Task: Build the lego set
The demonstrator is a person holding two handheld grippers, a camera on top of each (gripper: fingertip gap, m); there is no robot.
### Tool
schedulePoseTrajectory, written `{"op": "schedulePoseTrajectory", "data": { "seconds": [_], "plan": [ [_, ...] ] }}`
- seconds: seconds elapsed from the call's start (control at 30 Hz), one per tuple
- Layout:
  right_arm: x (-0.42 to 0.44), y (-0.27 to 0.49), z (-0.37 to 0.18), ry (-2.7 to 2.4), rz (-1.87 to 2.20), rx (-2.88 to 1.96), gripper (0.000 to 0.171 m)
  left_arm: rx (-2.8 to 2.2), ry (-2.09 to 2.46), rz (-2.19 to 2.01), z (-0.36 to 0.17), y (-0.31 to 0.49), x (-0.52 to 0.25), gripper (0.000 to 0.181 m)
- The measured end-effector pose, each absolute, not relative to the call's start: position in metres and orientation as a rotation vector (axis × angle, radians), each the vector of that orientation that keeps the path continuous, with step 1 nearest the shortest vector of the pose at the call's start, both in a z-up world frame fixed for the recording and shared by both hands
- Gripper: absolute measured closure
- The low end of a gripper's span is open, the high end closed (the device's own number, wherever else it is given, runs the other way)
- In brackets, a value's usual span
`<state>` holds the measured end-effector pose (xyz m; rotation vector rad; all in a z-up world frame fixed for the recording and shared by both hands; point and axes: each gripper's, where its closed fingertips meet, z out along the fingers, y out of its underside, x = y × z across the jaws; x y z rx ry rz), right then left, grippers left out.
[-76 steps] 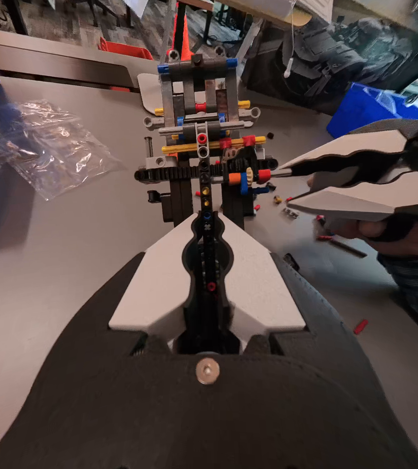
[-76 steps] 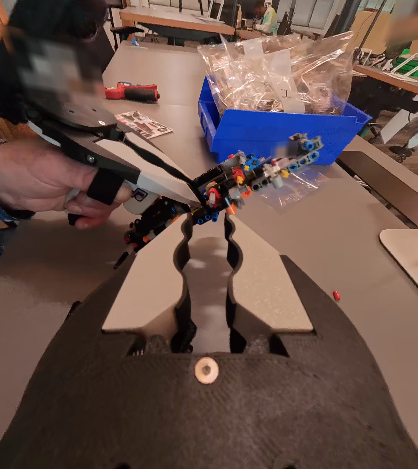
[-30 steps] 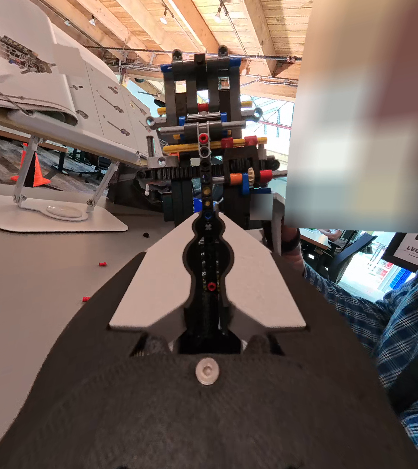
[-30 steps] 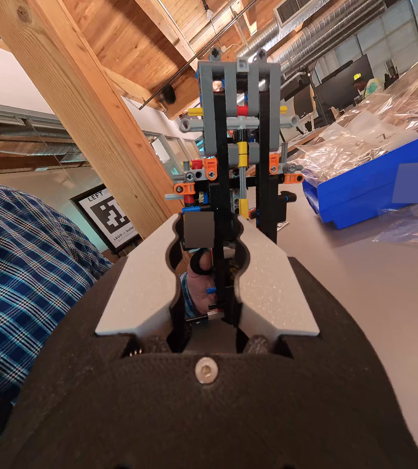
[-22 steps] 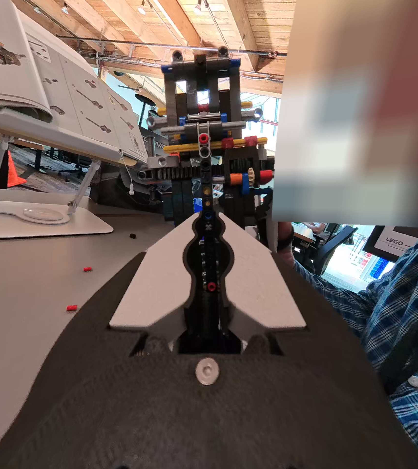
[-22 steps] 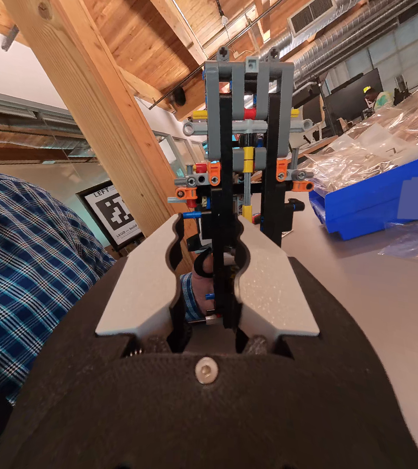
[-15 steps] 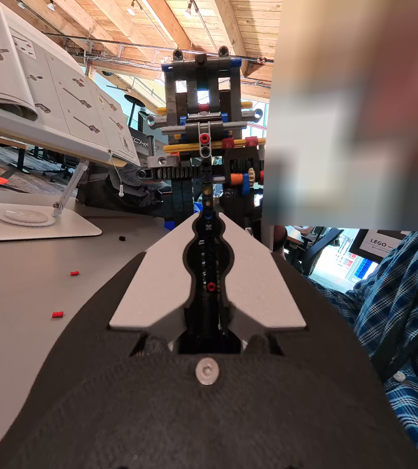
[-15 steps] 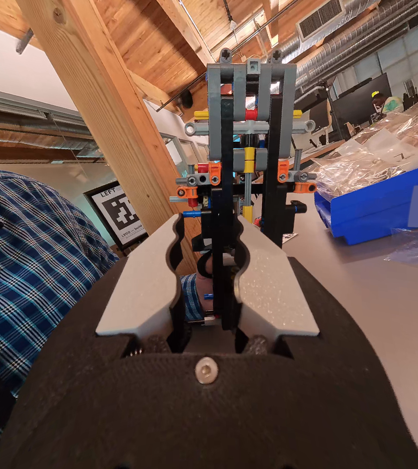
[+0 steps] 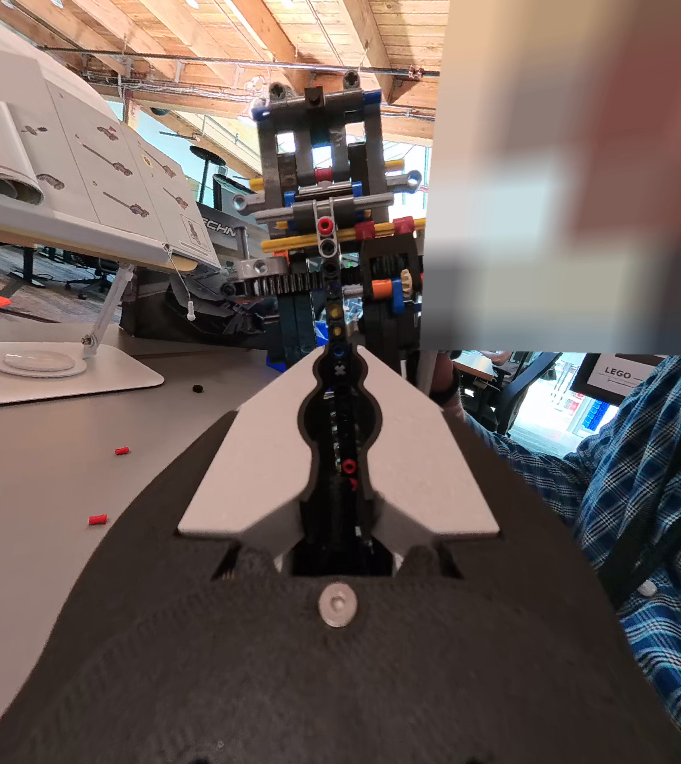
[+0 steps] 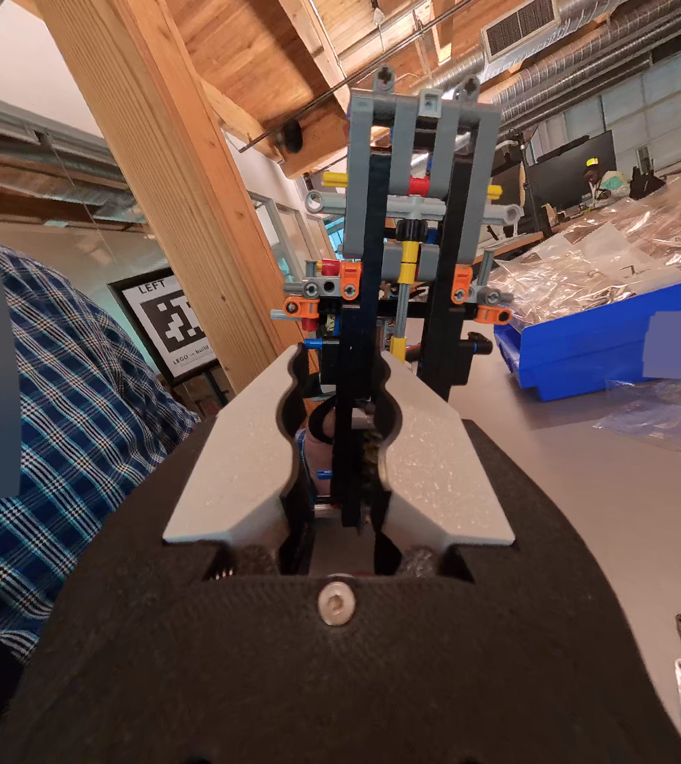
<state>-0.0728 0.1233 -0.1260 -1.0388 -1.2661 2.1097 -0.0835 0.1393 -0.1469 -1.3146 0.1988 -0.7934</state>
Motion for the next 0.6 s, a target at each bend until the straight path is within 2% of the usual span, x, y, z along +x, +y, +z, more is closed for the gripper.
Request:
{"op": "schedulePoseTrajectory", "data": {
  "seconds": [0.03, 0.2, 0.27, 0.43, 0.6],
  "plan": [
    [-0.072, 0.124, -0.125, -1.262, 2.122, -1.033, 0.144, -1.316, 0.199, -0.795, -0.146, 0.139, -0.082, 0.174],
    [-0.074, 0.128, -0.128, -1.255, 2.154, -1.079, 0.141, -1.383, 0.184, -0.747, -0.149, 0.143, -0.087, 0.174],
    [-0.075, 0.134, -0.132, -1.25, 2.132, -1.114, 0.13, -1.449, 0.163, -0.694, -0.152, 0.148, -0.094, 0.175],
    [-0.076, 0.151, -0.151, -1.307, 2.004, -1.198, 0.123, -1.681, 0.114, -0.514, -0.169, 0.153, -0.121, 0.175],
    [-0.08, 0.169, -0.175, -1.337, 1.874, -1.326, 0.126, -2.012, 0.079, -0.216, -0.202, 0.149, -0.159, 0.175]
  ]
}}
